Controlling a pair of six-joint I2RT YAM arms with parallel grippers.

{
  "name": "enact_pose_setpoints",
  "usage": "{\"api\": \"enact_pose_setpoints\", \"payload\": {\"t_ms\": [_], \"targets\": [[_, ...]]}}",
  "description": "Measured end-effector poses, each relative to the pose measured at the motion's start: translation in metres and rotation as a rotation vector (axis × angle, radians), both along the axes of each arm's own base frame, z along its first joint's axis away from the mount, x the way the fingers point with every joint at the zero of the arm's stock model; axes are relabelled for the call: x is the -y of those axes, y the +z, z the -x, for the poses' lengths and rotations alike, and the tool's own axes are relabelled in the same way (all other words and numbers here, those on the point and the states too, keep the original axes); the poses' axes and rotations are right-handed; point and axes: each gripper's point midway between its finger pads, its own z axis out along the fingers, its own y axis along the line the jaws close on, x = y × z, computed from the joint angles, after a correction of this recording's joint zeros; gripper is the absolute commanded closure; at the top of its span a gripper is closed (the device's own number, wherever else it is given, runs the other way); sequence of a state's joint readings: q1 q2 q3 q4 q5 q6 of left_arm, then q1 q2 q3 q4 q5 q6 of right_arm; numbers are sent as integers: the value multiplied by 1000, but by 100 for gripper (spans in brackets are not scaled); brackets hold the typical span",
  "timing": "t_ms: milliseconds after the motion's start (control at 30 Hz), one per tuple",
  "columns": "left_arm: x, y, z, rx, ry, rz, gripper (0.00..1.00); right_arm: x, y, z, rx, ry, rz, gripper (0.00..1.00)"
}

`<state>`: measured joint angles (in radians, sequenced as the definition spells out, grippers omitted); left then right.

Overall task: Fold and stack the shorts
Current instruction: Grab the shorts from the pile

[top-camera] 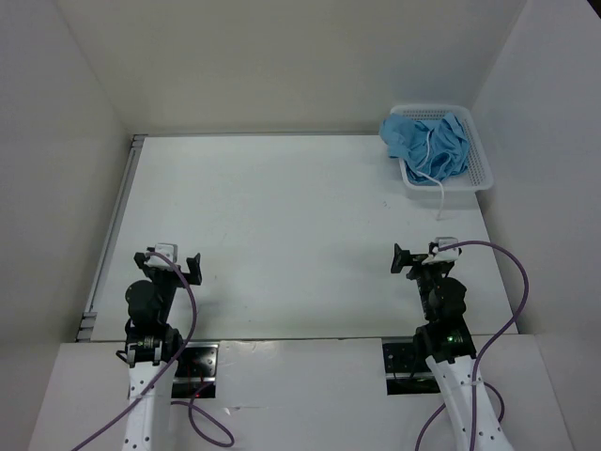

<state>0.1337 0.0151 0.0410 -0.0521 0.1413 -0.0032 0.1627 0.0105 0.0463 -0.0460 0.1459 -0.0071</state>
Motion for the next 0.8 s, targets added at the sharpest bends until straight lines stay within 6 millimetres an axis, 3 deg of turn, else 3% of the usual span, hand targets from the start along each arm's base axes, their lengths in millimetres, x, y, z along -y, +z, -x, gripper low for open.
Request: {"api": "enact_pose_setpoints", "payload": {"t_ms": [167,233,300,400,533,667,800], "targets": [[1,0,0,0,-6,0,0,0,0,0,0,1,0,1],[7,0,0,0,-43,4,0,0,0,0,0,2,0,1],[28,-4,4,-17,-159,18,0,-8,1,0,8,65,66,1],[58,-2,12,-15,-332,35,0,-36,18,2,113,265,291,0],[80,9,19,30,-472,33,0,-65,23,10,318,522,947,1],[82,43,13,140,-493,-7,0,-82,63,15,548,534,1041,1],[96,93,-6,77,-568,22,0,-88,96,-4,485,574,969,1]]}}
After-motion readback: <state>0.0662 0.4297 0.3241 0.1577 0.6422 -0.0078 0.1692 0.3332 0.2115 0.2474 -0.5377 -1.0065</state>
